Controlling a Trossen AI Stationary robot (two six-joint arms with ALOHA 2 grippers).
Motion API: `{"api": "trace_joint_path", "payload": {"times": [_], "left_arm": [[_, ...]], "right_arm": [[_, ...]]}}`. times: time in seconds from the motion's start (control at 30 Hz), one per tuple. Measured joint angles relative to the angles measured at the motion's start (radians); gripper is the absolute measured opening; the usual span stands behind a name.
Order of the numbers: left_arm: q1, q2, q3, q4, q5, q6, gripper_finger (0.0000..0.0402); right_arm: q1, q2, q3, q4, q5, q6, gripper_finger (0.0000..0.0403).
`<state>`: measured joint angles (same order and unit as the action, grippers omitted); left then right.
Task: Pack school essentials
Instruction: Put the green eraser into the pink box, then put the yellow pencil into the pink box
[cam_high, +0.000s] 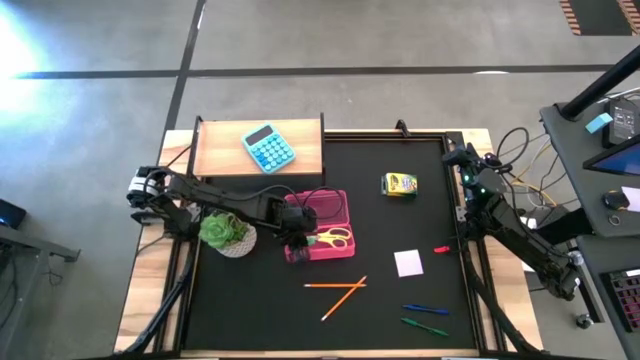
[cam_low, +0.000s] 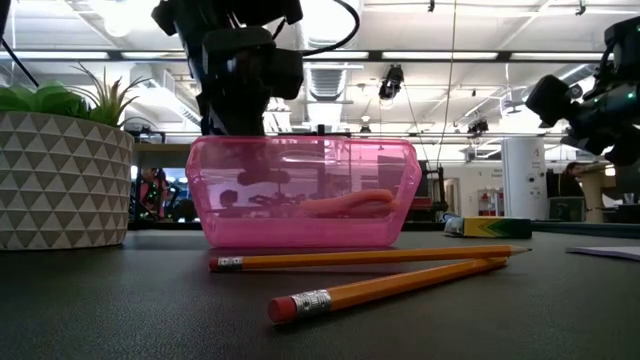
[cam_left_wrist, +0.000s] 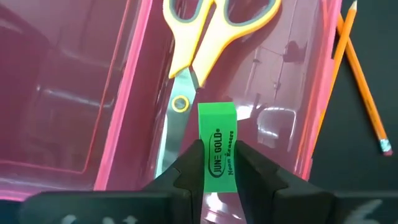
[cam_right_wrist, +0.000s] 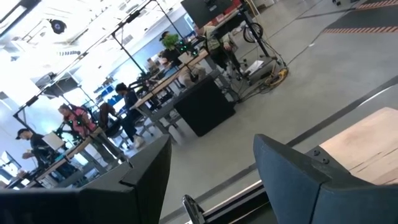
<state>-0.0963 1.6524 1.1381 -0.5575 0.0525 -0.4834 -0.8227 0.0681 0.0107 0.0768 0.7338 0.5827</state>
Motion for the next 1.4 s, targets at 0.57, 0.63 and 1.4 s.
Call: {"api": "trace_joint_path", "payload": {"times": [0.57,0.63,1.4], "left_arm": [[0.007,-0.001,0.009,-0.001,-0.003,-0.027,0.0157],[0.012,-0.002,0.02,-0.002,-0.003,-0.026,0.0158],[0.124,-0.007,0.272,-0.001,-0.009,0.205,0.0158]], "right_arm": [[0.001,0.0,0.0,0.158,-0.491,0.26,0.0219],[0.004,0.0,0.002,0.154,-0.559,0.273,0.0219],[0.29,0.379,0.621,-0.846,-0.65,0.07,0.0219]]}}
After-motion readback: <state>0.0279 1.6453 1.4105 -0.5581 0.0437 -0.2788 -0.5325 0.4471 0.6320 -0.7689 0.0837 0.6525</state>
